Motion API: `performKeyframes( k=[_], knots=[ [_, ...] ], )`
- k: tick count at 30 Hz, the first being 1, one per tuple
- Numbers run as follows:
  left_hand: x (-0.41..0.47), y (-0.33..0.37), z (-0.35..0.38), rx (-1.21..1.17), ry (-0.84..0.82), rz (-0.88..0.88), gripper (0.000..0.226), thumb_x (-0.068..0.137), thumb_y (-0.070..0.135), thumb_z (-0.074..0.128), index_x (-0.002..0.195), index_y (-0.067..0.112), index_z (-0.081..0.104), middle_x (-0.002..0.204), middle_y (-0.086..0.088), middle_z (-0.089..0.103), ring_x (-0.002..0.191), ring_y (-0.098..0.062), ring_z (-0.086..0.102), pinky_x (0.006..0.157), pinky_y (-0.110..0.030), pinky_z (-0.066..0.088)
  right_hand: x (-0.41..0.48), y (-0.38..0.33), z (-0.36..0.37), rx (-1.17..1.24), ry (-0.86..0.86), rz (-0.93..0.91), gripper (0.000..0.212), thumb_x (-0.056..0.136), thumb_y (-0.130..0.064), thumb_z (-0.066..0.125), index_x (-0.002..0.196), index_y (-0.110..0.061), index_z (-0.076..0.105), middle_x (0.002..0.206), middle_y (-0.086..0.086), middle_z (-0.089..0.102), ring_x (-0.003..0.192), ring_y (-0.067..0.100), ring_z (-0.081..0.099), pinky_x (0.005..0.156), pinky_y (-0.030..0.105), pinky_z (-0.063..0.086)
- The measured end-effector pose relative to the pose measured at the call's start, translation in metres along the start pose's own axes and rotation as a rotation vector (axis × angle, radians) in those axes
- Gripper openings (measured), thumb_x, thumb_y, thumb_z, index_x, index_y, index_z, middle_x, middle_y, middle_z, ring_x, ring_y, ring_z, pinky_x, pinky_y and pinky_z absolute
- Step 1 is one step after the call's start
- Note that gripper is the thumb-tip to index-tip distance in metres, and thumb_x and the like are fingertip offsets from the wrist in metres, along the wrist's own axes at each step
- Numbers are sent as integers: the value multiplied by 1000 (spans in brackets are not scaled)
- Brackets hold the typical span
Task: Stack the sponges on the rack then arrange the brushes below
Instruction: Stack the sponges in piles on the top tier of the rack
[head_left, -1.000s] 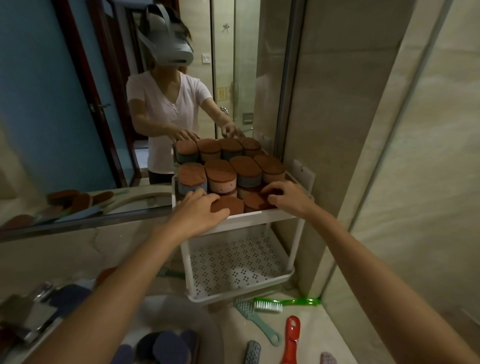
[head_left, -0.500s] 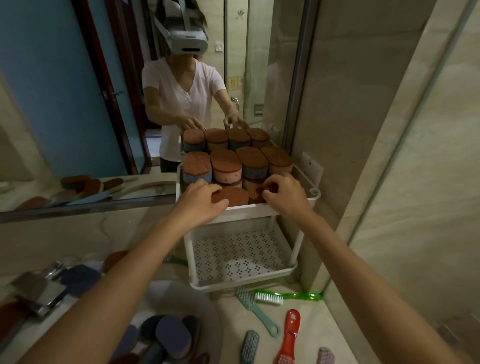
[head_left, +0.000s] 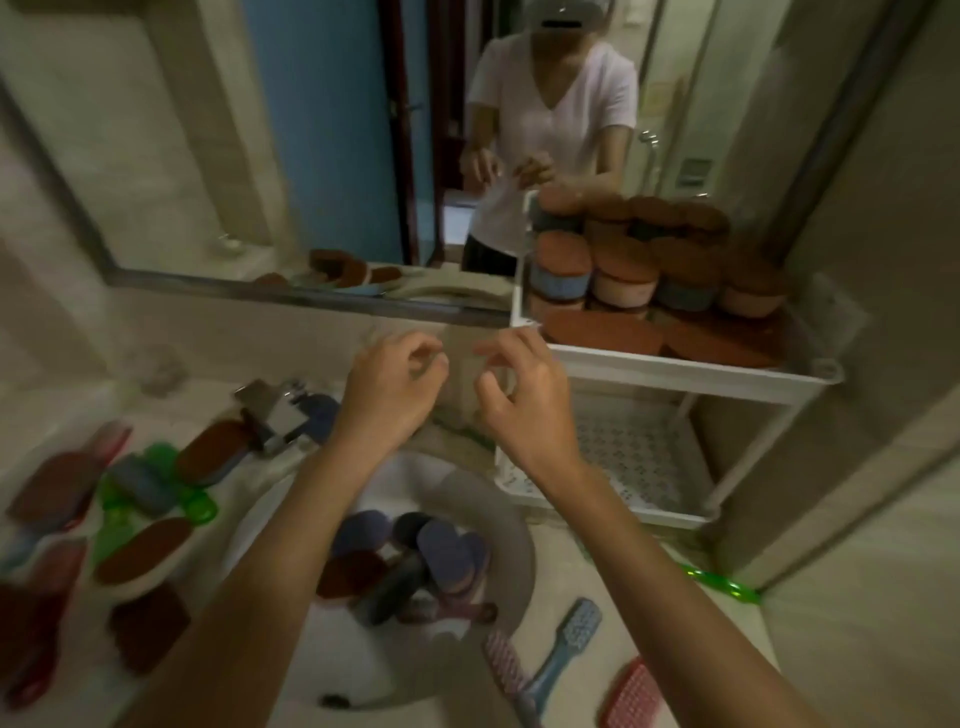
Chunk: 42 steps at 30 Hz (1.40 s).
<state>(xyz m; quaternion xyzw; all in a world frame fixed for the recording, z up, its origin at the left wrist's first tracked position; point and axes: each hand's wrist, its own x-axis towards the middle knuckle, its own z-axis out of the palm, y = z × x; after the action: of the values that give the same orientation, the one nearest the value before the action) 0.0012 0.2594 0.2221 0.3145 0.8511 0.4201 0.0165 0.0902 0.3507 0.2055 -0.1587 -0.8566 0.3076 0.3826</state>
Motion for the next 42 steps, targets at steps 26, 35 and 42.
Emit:
performKeyframes(
  k=[26,35,42],
  knots=[
    [-75,-379,-152,146,-181,-649,31,90,15,54,117,-1,58,119,-19,62,111,-31,58,86,-33,44,-153,-103,378,-364,-960,438,73,73,-59,64,121,-12,36,120,10,47,111,31,49,89,41,43],
    [-28,-376,-129,163,-429,-590,43,88,26,58,125,2,53,126,-17,59,117,-31,55,95,-34,43,-156,-95,375,-301,-1044,381,69,82,-47,61,136,-24,25,131,8,45,115,29,47,98,41,45],
    [-18,-370,-131,159,-514,-565,60,77,22,72,130,5,49,131,-12,57,121,-27,53,94,-30,42,-135,-81,334,-324,-1106,249,80,84,-42,61,146,-21,15,137,11,40,121,29,43,102,39,39]
  ],
)
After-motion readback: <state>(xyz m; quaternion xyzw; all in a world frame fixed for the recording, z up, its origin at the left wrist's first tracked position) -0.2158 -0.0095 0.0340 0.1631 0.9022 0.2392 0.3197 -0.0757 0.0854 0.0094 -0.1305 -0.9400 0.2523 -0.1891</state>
